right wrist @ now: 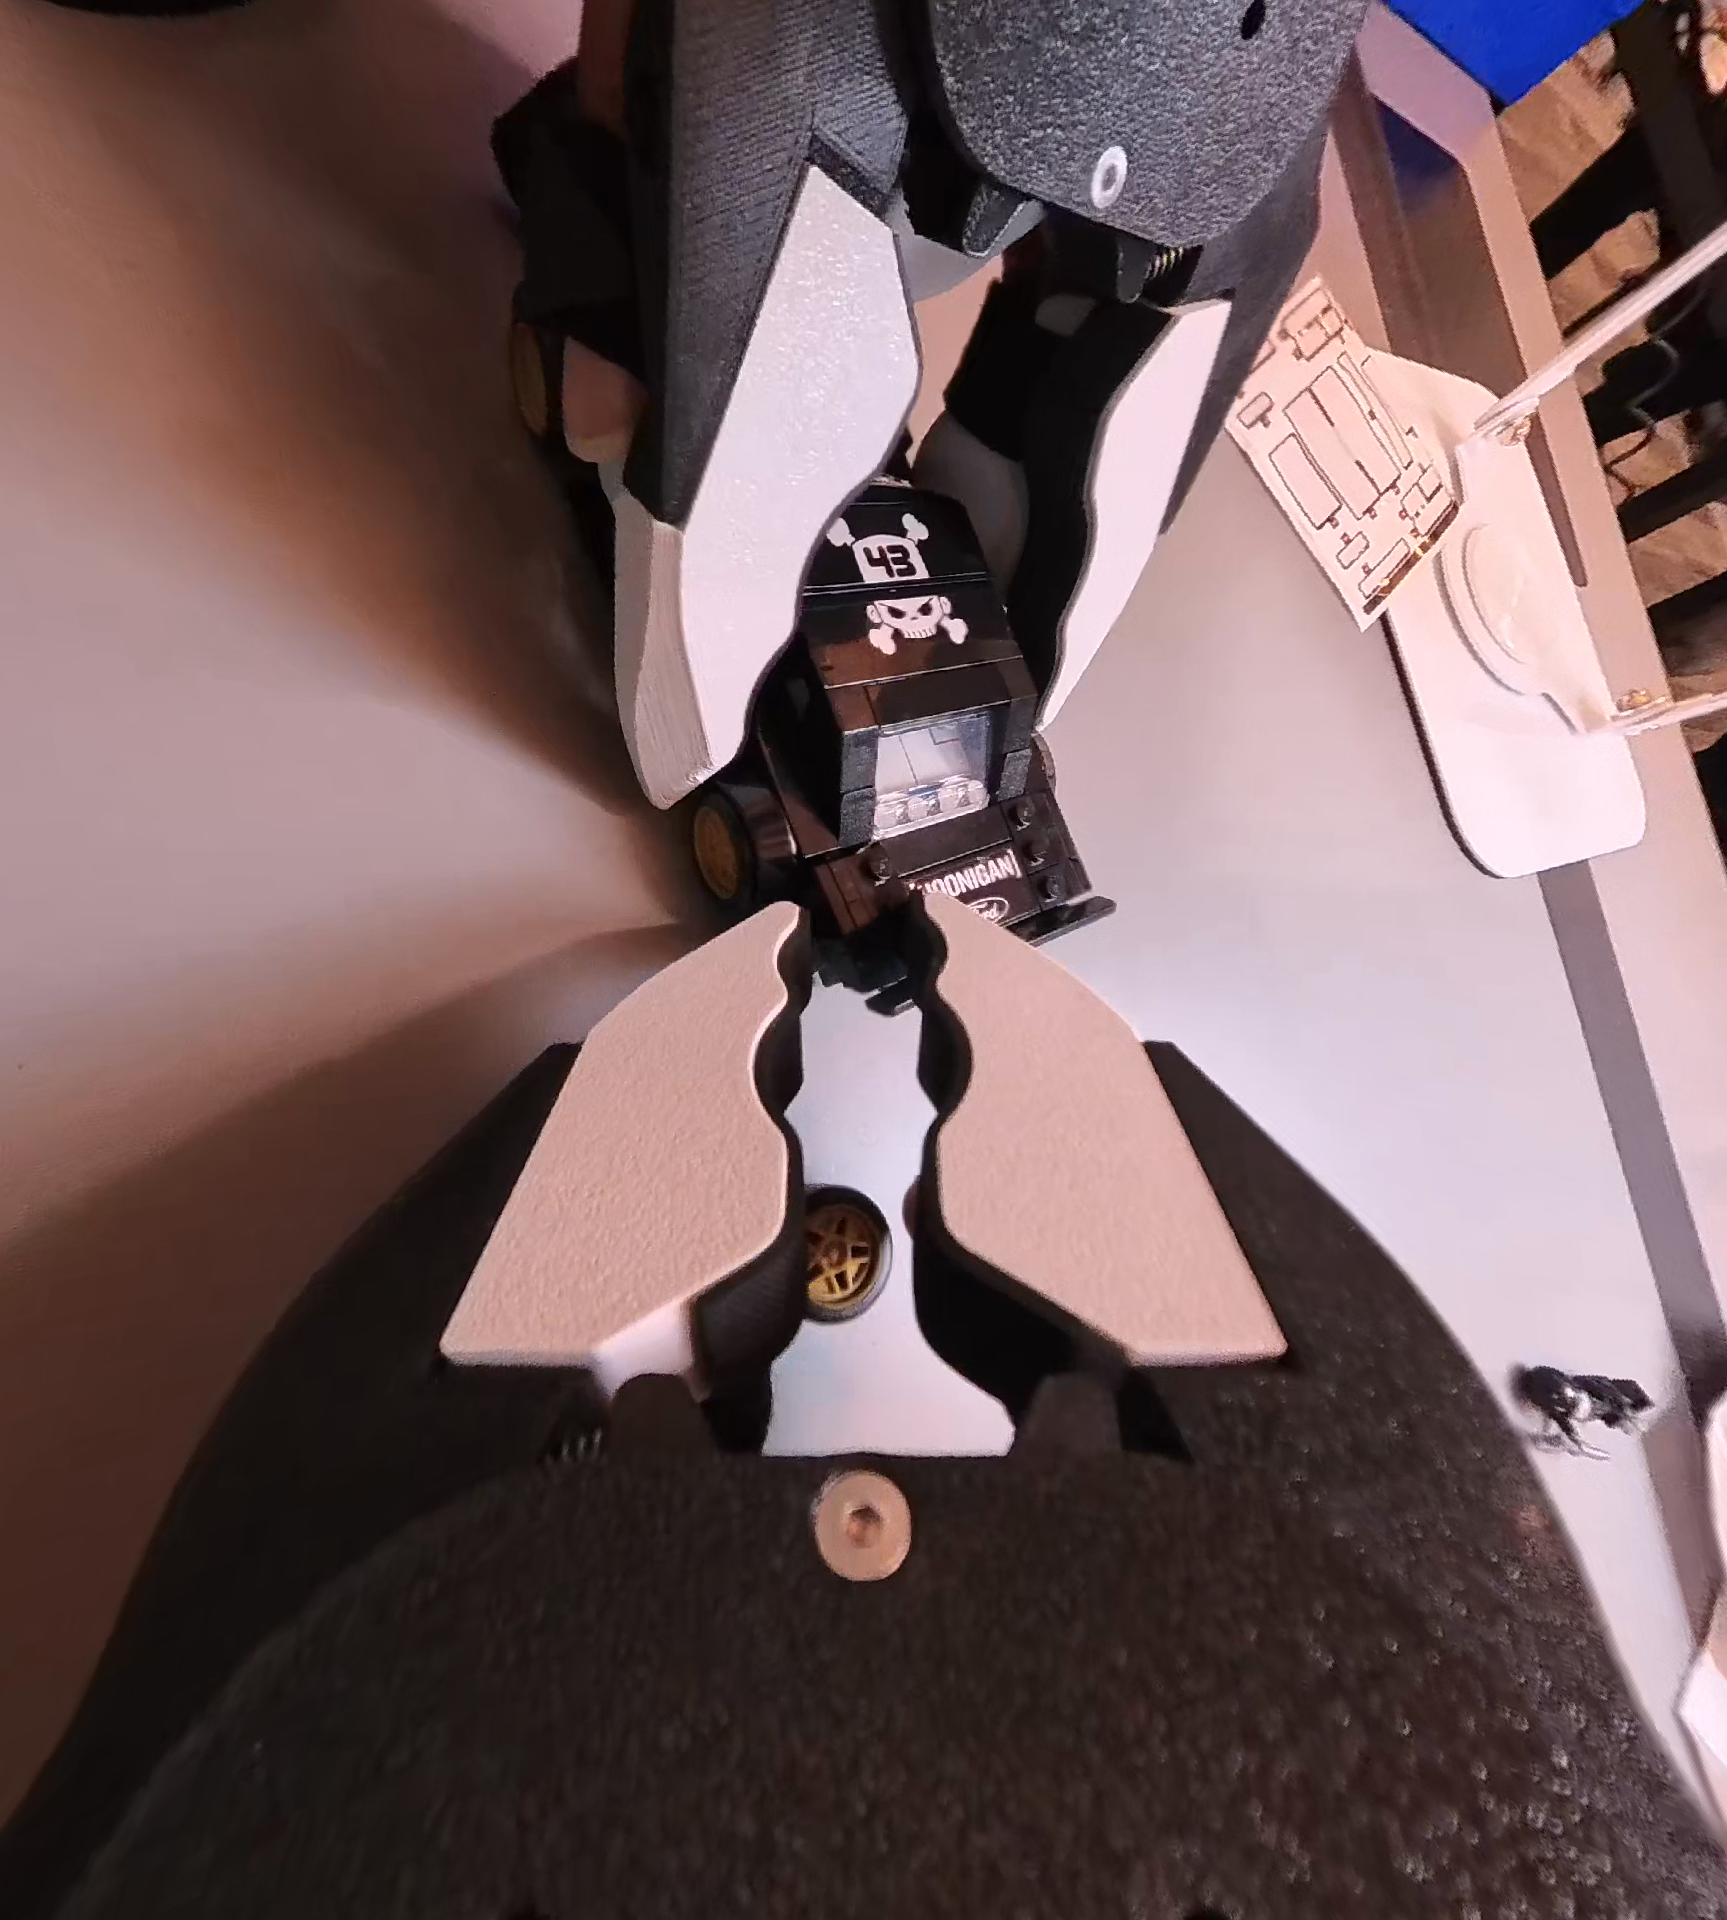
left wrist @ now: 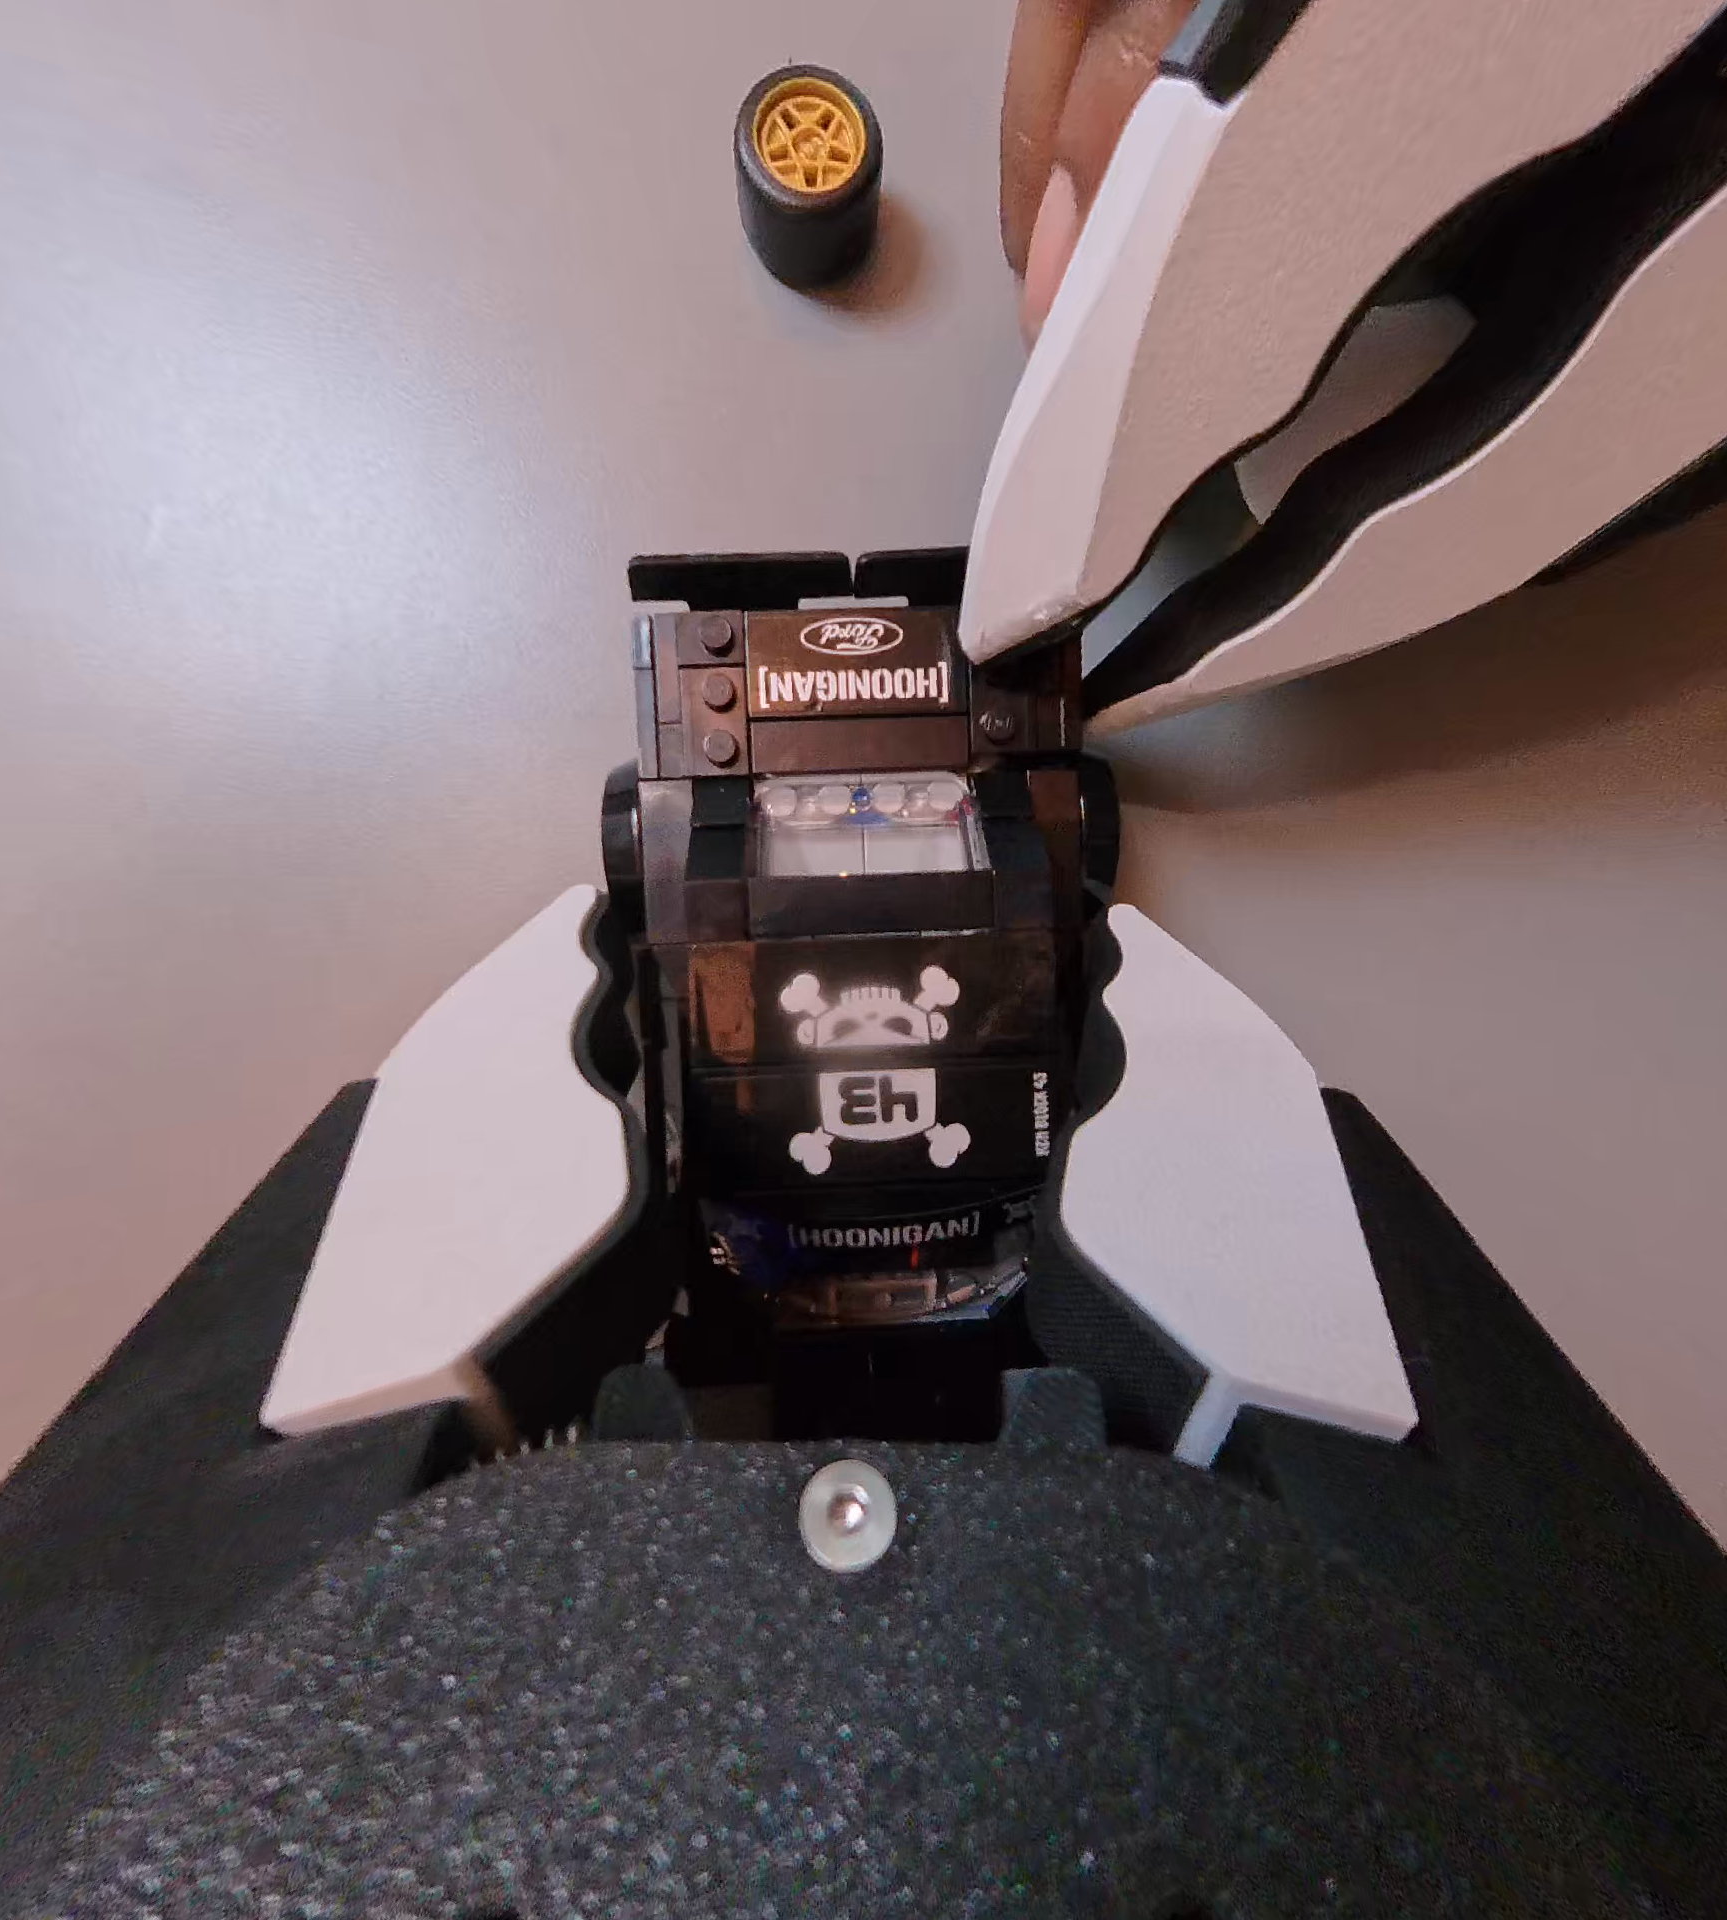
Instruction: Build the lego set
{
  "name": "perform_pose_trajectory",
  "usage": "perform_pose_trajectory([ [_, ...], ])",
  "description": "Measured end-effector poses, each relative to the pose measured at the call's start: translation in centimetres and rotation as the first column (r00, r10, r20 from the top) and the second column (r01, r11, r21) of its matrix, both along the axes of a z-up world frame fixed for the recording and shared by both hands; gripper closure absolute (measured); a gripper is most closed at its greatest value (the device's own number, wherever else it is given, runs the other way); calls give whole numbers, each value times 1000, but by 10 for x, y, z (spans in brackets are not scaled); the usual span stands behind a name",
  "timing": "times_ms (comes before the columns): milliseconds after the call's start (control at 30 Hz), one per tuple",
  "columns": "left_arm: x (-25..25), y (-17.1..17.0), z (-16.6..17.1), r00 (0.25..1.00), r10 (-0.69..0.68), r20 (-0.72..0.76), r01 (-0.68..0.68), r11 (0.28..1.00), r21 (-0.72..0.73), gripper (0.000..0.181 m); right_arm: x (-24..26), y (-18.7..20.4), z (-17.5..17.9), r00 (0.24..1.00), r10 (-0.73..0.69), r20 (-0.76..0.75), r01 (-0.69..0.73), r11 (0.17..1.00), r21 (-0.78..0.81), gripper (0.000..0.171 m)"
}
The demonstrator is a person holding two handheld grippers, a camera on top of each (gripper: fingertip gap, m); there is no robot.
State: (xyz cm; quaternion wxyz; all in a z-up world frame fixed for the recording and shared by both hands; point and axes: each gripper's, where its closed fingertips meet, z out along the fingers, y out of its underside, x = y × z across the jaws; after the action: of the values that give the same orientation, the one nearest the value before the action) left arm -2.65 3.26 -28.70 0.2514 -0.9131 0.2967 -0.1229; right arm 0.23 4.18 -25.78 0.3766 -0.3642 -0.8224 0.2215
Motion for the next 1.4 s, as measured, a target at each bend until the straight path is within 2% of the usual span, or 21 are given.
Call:
perform_pose_trajectory([
  [133, 0, 0, 0, 1000, -2, 0, 2, 1000, -1, 97, 1, -1, 1, 1000, 14, -8, -14, 997, 76, 153],
  [367, 0, 0, 0, 1000, -5, 1, 5, 1000, -1, 97, 2, 1, 2, 999, 51, 13, -52, 993, 107, 153],
  [600, -1, -2, 0, 1000, -14, 2, 14, 1000, -3, 97, 1, -2, 4, 999, 34, 11, -34, 999, 2, 155],
  [733, -1, -2, 0, 1000, -18, 4, 18, 1000, -1, 97, 1, -2, 3, 999, 17, 35, -17, 1000, -1, 156],
  [967, -1, -2, 0, 1000, -19, 2, 19, 1000, -1, 97, 2, -1, 1, 995, 66, 78, -79, 981, 178, 155],
  [1133, -1, -2, 0, 1000, -19, 3, 19, 1000, 0, 97, 3, 0, 1, 978, 108, 179, -166, 921, 353, 156],
  [1400, -1, -2, 0, 1000, -18, 1, 18, 1000, -1, 97, 2, 0, 2, 936, 145, 320, -281, 855, 435, 156],
])
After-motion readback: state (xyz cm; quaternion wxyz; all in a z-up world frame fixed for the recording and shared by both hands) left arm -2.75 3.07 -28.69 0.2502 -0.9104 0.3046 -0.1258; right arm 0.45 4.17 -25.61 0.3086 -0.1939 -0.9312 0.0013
